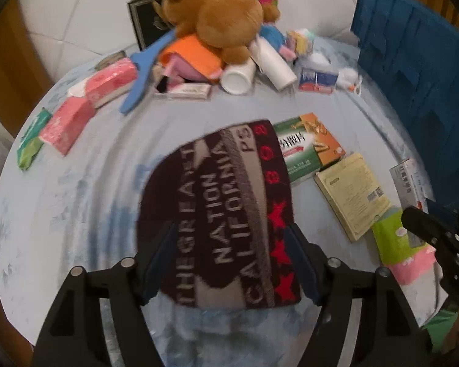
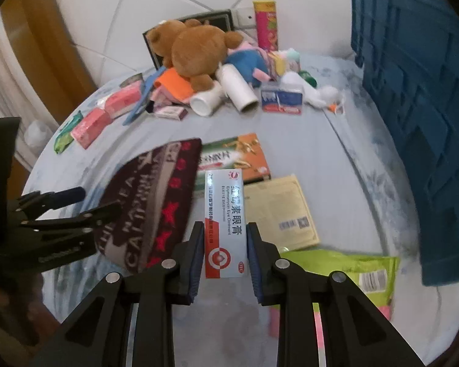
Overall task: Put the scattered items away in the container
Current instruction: 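Carry the beanie and ointment box into the blue crate and release both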
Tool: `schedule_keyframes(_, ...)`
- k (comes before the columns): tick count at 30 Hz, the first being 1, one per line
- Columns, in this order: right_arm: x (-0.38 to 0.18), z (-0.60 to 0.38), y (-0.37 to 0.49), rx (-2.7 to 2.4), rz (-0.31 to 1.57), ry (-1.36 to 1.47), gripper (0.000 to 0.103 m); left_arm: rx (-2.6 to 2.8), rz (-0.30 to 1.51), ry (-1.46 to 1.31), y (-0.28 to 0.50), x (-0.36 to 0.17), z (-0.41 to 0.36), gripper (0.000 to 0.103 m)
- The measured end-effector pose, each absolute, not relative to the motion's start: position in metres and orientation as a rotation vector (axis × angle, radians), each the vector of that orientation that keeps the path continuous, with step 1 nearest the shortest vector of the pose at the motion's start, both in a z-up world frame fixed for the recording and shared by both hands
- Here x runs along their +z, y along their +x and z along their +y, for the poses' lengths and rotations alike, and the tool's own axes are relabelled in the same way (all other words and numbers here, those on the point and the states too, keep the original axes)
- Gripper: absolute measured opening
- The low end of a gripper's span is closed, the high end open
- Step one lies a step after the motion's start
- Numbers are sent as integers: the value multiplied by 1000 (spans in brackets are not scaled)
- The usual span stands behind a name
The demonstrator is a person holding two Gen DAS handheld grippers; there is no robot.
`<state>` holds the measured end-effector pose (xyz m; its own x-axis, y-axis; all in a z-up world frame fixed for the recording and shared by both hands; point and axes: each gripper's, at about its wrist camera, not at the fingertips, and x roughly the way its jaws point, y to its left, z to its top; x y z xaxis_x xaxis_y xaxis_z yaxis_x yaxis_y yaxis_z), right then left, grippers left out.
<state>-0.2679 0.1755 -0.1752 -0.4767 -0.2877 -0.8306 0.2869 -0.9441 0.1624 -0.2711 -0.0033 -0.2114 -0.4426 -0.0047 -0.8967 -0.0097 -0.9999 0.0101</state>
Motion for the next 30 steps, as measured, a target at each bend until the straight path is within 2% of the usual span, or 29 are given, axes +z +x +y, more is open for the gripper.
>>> schedule_keyframes(8,-214,185,-297,-2383,23,1400,26,2701,75,-1774,-313,-268,34,71)
schedule_keyframes(9,-219,186,-301,-2375,30,1400,26,2702,75,-1783,-316,-276,36,68)
schedule_keyframes(11,-228,187,-310,-2357,42,1400,26,2753,50,-1732,-315,-280,34,56)
schedule_keyframes(14,-241,189,-322,-2333,61,1400,26,2793,49,-1751,-318,-280,26,20)
schedule_keyframes(16,-240,185,-322,-2332,71,1391,26,2794,-23,-1757,-317,-277,13,18)
schedule_keyframes(19,-229,176,-318,-2330,93,1370,26,2826,-37,-1728,-309,-260,3,17)
schedule_keyframes(30,-161,142,-293,-2372,95,1273,26,2935,-57,-1459,-271,-153,-27,17)
